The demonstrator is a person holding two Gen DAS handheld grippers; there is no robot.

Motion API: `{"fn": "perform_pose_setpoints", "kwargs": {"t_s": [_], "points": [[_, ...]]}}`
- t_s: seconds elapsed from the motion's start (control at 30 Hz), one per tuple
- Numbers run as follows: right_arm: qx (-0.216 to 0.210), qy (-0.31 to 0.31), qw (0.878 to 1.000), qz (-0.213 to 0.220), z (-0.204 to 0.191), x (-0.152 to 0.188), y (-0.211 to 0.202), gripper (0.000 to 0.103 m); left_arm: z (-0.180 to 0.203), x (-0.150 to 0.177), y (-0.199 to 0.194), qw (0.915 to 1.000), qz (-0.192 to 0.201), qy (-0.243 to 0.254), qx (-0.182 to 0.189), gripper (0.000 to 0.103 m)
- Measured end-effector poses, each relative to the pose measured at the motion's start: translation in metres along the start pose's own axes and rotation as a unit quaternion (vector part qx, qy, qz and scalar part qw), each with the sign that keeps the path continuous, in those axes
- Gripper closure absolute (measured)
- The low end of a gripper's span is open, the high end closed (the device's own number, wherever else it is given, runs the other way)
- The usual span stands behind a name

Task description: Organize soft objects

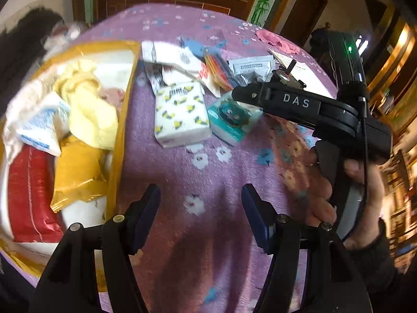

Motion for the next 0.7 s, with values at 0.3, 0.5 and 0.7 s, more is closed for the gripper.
{"fn": "perform_pose_setpoints", "kwargs": {"t_s": [0.3, 0.5, 0.7], "points": [[-0.013, -0.061, 0.998, -0.014, -0.017, 0.016, 0.017, 0.048, -0.029, 0.016, -0.005, 0.9913, -0.012, 0.017, -0.130, 0.039], [-0.026, -0.070, 0.997, -0.025, -0.027, 0.019, 0.019, 0.023, -0.021, -0.007, -0.020, 0.9991, 0.004, -0.039, -0.016, 0.039], [-0.044, -0.048, 0.997, -0.035, -0.027, 0.021, 0.018, 0.027, -0.013, -0.045, 0.007, 0.9968, -0.033, 0.049, -0.054, 0.039]]}}
Point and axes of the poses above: each gripper's, at about its wrist camera, not at the fingertips, and y roughly the way its jaws point, z to its right, x to its underside, the point moved 9 cm from there along y, roughly the way its jaws point, and after that the axes turned 1 degree about -z, right-handed, at the moved point
